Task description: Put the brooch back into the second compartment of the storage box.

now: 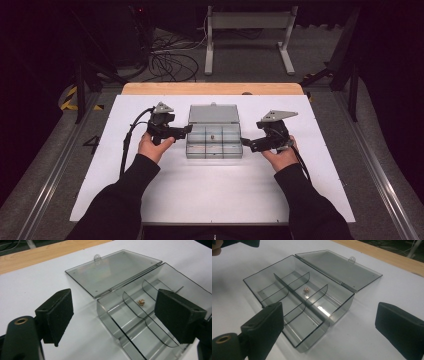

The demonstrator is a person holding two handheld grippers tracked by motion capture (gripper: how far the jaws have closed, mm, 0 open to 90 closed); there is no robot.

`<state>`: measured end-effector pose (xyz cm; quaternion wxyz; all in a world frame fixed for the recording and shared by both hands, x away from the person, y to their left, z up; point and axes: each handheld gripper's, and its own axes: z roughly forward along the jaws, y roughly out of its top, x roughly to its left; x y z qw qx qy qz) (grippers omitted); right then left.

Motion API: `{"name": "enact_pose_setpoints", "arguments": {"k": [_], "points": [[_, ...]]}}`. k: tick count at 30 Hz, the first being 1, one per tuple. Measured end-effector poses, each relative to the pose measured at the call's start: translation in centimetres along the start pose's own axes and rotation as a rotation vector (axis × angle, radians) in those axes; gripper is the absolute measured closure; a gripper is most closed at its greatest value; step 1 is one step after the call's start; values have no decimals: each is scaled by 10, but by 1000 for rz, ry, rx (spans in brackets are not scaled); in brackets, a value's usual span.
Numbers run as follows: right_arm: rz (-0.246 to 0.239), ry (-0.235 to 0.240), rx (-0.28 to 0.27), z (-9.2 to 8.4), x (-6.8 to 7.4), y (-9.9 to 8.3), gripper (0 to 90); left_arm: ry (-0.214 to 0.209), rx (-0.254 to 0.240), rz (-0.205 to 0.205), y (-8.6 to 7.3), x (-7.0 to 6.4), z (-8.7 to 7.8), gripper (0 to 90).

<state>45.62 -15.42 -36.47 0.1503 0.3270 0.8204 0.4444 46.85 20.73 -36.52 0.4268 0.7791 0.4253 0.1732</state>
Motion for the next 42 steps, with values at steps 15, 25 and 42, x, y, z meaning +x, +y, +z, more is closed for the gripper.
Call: {"name": "enact_pose_setpoints", "arguments": {"k": [15,25,42], "points": [[28,-28,52,32,-20,18,131,55,26,-15,0,14,20,202],[3,-49,81,47,-26,37,133,78,67,-2,10,21,29,211],[58,-24,116,71,-42,45,134,93,113,-26,28,22,52,216]]}}
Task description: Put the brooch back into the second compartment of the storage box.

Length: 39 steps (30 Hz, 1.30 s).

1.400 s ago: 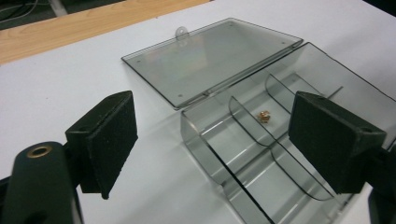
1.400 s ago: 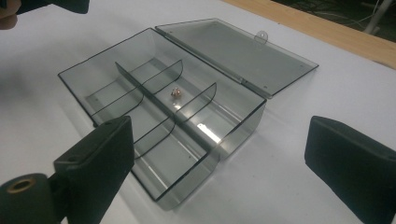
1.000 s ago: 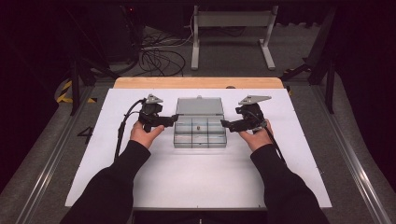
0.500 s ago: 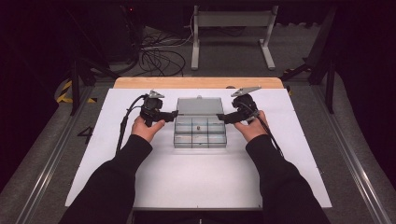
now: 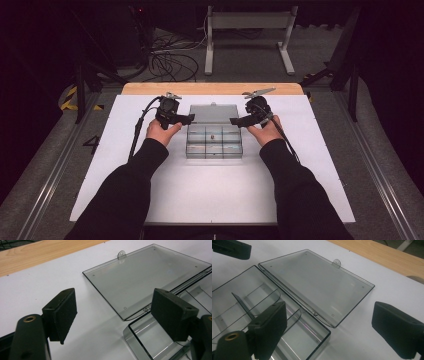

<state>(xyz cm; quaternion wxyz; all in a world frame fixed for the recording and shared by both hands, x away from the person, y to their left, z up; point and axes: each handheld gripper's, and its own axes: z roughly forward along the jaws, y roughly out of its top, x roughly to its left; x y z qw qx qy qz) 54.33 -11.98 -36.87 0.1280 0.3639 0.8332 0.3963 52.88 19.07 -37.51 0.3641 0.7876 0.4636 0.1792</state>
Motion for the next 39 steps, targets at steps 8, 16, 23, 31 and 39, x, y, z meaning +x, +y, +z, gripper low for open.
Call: {"name": "enact_pose_setpoints", "arguments": {"k": [8,16,23,31,39], "points": [[22,26,40,14,-5,3,131,-13,38,-39,4,1,15,216],[44,61,78,28,-6,2,114,-38,92,-95,5,1,28,216],[69,81,98,36,-7,1,93,-61,111,-147,6,2,34,205],[74,84,110,43,-6,-1,88,-69,134,-185,5,3,41,199],[78,74,135,49,-7,-4,76,-75,137,-211,4,5,46,172]]}}
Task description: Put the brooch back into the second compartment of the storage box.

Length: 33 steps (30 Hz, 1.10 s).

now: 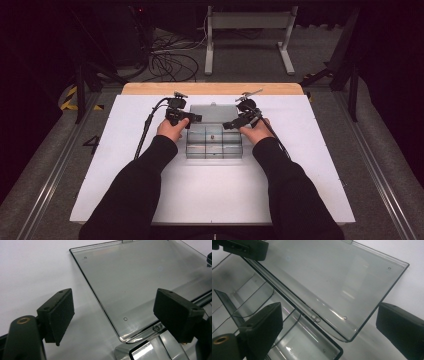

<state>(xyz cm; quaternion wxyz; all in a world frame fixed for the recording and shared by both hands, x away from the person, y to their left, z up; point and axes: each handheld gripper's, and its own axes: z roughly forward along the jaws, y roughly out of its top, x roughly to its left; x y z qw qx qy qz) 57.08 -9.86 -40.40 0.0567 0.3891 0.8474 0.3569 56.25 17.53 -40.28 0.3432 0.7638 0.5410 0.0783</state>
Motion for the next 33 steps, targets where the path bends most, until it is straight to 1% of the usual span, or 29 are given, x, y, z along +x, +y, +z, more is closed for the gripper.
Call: {"name": "enact_pose_setpoints", "arguments": {"k": [5,10,14,17,20,21,23,25,26,28,33], "points": [[12,9,16,3,-2,-2,75,-29,2,-25,0,1,3,171],[14,21,26,6,-1,-3,75,-61,19,-49,1,2,3,173],[12,21,29,8,0,-3,75,-83,25,-64,1,4,3,193],[12,23,30,8,0,-3,75,-105,31,-73,1,4,3,231],[13,24,29,7,-1,-3,75,-111,33,-78,1,4,3,246],[13,25,28,7,-1,-3,74,-121,37,-82,1,4,3,256],[14,28,27,7,-1,-3,74,-130,45,-98,1,4,3,272],[16,31,28,7,-1,-3,74,-136,45,-95,2,6,4,272],[16,33,27,7,-1,-3,74,-145,51,-107,1,6,4,274],[17,35,27,7,-1,-3,74,-154,54,-115,1,7,4,281],[23,42,29,7,-1,-3,76,-159,53,-122,2,7,5,282]]}}
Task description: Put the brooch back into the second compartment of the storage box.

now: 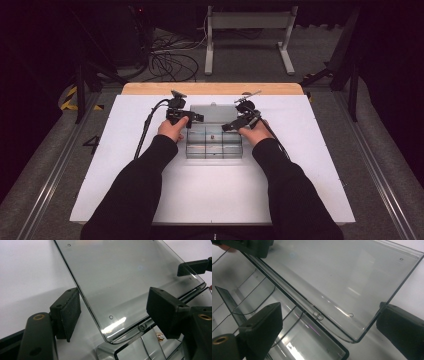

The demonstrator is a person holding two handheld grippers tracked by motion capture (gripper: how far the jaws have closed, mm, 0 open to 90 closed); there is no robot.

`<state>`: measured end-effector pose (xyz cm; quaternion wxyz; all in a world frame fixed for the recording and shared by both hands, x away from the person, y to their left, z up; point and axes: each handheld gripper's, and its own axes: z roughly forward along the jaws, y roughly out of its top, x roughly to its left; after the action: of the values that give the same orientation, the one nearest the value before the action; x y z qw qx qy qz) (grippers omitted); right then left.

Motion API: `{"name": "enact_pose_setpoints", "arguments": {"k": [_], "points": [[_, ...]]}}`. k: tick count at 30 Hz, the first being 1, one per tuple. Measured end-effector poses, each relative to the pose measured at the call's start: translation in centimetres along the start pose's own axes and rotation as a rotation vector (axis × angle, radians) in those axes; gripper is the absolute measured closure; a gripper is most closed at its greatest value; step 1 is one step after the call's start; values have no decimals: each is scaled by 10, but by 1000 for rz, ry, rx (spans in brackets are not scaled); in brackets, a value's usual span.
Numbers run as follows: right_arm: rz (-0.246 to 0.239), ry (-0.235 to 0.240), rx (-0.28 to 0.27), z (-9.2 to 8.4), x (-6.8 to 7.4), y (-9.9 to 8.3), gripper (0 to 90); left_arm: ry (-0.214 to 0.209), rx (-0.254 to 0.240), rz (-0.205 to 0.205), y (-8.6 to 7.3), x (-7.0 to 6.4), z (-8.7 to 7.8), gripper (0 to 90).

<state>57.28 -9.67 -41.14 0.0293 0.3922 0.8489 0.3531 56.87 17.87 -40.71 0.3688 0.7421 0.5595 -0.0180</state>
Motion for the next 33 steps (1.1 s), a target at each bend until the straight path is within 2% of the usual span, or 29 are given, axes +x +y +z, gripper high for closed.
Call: {"name": "enact_pose_setpoints", "arguments": {"k": [2,6,8,12,22,29,33], "points": [[1,0,-1,0,0,0,77,-4,2,-5,0,0,0,282],[-2,0,-11,-2,0,1,79,8,-5,20,0,-1,-1,284],[-2,0,-14,-3,0,1,79,9,-7,15,0,-3,-1,284],[-2,2,-22,-5,0,2,79,12,-15,35,0,-4,-3,283],[-19,-3,-78,-16,3,5,80,4,-81,64,2,-10,-14,282],[-29,-8,-98,-22,6,7,82,4,-96,89,2,-13,-20,281],[-35,-10,-111,-25,7,7,83,0,-107,89,3,-15,-23,281]]}}
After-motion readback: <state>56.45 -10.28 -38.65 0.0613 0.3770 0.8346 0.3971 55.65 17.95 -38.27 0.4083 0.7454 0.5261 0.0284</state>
